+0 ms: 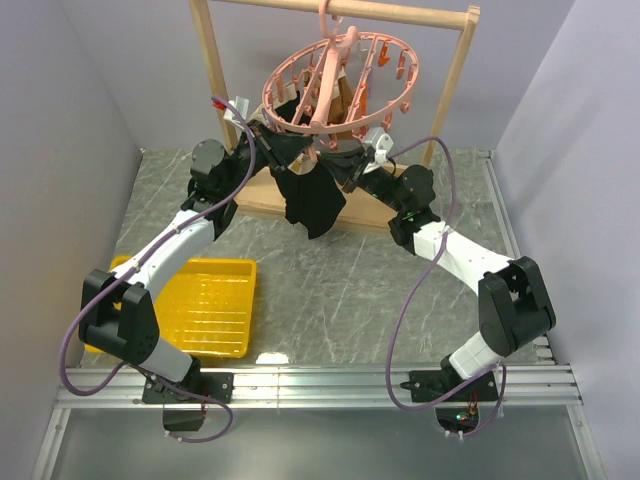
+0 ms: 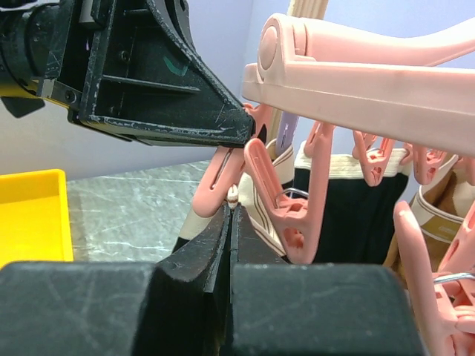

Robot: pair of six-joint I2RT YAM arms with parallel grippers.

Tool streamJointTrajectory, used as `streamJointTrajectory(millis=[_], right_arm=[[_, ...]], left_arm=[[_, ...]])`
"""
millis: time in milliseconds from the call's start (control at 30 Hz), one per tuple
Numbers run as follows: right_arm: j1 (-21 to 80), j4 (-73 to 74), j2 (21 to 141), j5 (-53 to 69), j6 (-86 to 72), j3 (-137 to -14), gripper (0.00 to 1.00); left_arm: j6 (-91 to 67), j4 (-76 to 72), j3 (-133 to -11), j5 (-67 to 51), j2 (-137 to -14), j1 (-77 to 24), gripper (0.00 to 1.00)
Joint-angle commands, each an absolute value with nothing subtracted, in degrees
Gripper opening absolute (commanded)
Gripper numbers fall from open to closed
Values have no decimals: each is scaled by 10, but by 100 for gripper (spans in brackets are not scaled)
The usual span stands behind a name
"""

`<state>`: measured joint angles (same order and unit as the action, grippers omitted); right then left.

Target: Clip the underwear to the hanger

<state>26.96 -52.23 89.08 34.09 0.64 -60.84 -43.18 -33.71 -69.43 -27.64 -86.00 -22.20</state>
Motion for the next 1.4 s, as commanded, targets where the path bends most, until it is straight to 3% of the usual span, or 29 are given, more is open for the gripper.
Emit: streamJointTrajectory(millis=[0,167,500,733,1033,1367], right_arm=[[267,-554,889,365,-21,-642,0],[267,-554,887,366,-28,-650,0],[266,-544,887,363,-19,-656,0],[265,-541,885,359,-17,-657,0],[258,-533,882,346,-12,-653,0],[228,-491,863,346,-5,-632,0]], left_arm=[[-428,-317,-679,-317,-865,-224,0],[-423,-316,-679,-319,-865,-224,5],[-423,-309,-689,-312,-870,-224,32],[-425,-311,-689,-308,-867,-223,41],[-422,-318,-678,-306,-833,-214,75],[-353,-241,-628,-302,-728,-198,84]])
